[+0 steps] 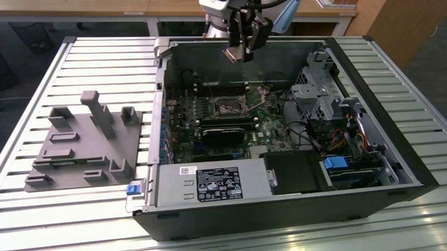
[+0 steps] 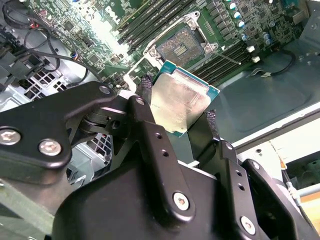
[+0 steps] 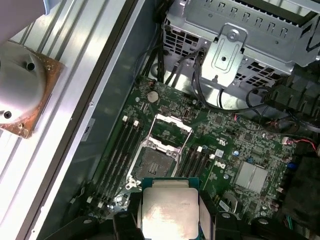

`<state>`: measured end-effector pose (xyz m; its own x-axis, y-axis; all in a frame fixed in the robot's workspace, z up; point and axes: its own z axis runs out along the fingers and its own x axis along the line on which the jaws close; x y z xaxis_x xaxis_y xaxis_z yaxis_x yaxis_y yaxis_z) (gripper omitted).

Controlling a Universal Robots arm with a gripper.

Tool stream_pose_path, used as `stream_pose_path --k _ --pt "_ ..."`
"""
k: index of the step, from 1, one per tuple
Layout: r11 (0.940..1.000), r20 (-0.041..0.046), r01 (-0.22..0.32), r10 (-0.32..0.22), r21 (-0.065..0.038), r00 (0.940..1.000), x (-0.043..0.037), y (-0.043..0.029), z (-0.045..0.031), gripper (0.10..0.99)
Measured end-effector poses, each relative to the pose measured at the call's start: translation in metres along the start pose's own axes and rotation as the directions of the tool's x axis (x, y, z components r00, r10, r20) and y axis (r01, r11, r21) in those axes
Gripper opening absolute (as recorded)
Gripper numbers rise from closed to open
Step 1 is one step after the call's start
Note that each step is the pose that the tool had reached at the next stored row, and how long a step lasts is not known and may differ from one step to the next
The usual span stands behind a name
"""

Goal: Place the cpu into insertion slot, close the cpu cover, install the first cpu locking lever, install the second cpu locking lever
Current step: 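Place the cpu into insertion slot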

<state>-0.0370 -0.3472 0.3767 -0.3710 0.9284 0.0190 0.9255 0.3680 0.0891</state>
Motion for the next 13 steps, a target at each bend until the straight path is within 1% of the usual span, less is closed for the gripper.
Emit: stream_pose_path --k 13 --pt "0.9988 0.0053 -0.049 0.049 -0.001 0.9988 0.0000 0.0000 0.0003 0.537"
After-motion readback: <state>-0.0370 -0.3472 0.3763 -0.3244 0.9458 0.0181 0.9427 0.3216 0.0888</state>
